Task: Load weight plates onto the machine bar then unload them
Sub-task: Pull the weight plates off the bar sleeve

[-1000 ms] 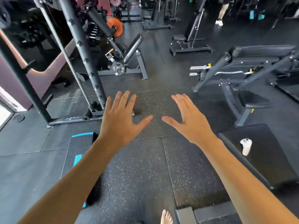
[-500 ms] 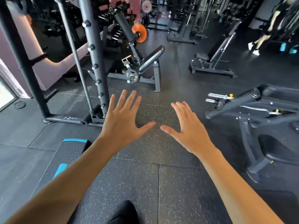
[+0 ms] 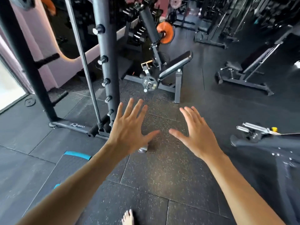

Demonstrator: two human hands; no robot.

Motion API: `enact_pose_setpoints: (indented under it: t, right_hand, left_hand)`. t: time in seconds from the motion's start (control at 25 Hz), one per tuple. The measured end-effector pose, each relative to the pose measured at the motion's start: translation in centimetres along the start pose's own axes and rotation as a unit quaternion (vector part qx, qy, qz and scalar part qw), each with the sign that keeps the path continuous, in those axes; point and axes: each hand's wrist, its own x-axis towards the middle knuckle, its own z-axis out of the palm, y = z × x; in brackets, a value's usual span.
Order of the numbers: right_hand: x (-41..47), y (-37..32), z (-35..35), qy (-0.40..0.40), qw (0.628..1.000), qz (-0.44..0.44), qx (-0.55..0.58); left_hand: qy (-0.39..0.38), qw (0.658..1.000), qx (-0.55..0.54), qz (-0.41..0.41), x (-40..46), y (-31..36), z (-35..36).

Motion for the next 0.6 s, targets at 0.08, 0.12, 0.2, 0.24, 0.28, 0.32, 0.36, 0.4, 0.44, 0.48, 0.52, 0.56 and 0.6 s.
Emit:
enact_pose_setpoints:
  t: [0.08,0.12,0.2,0.24,0.28,0.32,0.36,0.4,0.44,0.48,0.52,0.56,0.6]
  right_hand:
    - [3.5,1.3,0.1,0.009,1.000,0.000,0.008]
    - [5.0,1.9,0.2,0.010,1.000,-0.007,0.007]
    - [8.7,3.9,0.5,0.009,1.000,-0.011,0.001]
    - [10.6,5.1,0.5,0.011,1.000,-0.011,-0.001]
    - [12.5,6.6,0.6,0.013,1.000,-0.011,0.000]
    - [14.4,8.1,0.6,0.016,1.000,-0.013,-0.001]
    - [16.2,9.5,0.6,0.019,1.000,-0.017,-0.002]
    - [18.0,11.0,0.7,0.021,1.000,-0.022,-0.001]
    - [20.0,12.7,0.8,0.020,0.999,-0.027,0.001]
    - [21.9,14.3,0.9,0.018,0.999,-0.034,0.004]
    - [24.4,16.2,0.8,0.017,0.999,-0.045,0.009]
    - [27.0,18.0,0.4,0.013,0.998,-0.057,0.014]
    - [29.5,19.7,-0.3,0.008,0.997,-0.071,0.015]
  left_hand:
    - [-0.003,1.000,-0.007,0.006,4.0,-0.7,0.9]
    - [0.000,1.000,-0.008,0.009,5.7,-0.7,1.3]
    - [0.005,1.000,-0.006,0.015,9.9,-0.6,2.4]
    - [0.009,1.000,-0.007,0.013,12.1,-0.4,2.9]
    - [0.012,1.000,-0.008,0.009,14.2,-0.2,3.5]
    - [0.015,1.000,-0.007,0.008,16.5,0.1,4.2]
    - [0.015,1.000,-0.003,0.010,18.5,0.4,4.8]
    - [0.013,1.000,0.003,0.009,20.6,0.8,5.4]
    - [0.013,1.000,0.009,0.006,22.9,1.2,6.1]
    - [0.018,1.000,0.016,0.001,25.0,1.6,6.7]
    - [0.028,0.999,0.019,-0.007,27.6,2.0,7.4]
    - [0.036,0.999,0.018,-0.021,30.1,2.4,8.0]
    - [0.040,0.998,0.013,-0.039,32.6,2.9,8.1]
